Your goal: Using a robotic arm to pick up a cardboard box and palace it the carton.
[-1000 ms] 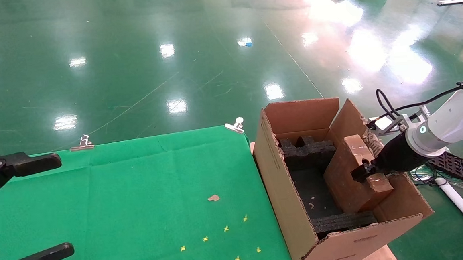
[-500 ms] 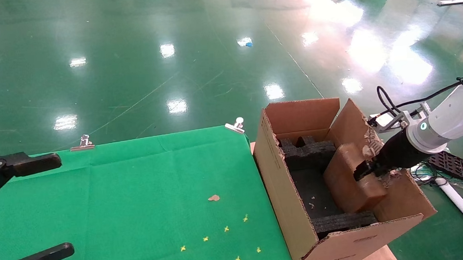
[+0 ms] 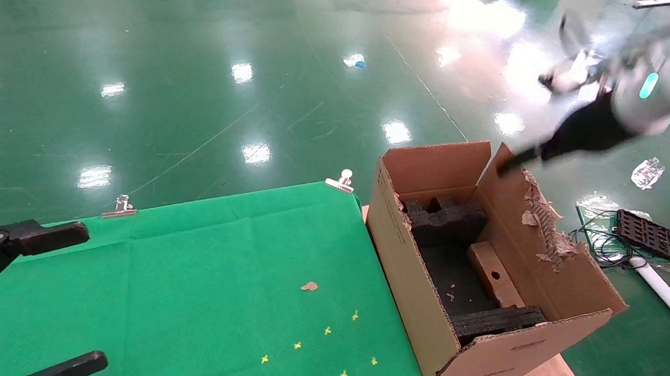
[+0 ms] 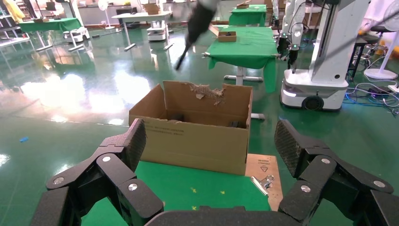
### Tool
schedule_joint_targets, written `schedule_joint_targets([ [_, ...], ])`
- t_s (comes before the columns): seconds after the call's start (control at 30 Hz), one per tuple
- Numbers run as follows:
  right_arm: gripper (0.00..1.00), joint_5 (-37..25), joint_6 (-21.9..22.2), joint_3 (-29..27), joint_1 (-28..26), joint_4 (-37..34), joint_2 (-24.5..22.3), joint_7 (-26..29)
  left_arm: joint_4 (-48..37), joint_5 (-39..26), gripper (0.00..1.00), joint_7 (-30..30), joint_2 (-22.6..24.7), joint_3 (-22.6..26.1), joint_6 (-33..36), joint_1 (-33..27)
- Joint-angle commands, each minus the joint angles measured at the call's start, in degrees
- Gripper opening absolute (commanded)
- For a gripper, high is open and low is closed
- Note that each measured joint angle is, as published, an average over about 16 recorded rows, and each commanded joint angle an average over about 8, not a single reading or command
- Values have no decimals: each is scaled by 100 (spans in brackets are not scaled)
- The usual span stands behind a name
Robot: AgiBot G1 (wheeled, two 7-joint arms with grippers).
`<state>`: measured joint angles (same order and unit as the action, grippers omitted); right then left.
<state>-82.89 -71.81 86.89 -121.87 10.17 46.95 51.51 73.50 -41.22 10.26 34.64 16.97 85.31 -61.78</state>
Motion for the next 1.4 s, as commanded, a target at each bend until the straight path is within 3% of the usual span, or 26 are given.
schedule_joint_targets([
  [0.03,100,-25,-68,-13,-408,85,-23,-119,0,0,100,0,0,1,0,0],
  [0.23,100,-80,-86,-18,-826,349,-95,-201,0,2,100,-1,-1,3,-1,0],
  [0.53,100,16,-118,-251,-724,643,-157,-305,-4,5,100,-3,-1,6,-2,0],
  [1.4,100,1823,-680,-3274,2263,3162,-615,-1972,-8,10,100,-8,-3,15,-3,-4],
])
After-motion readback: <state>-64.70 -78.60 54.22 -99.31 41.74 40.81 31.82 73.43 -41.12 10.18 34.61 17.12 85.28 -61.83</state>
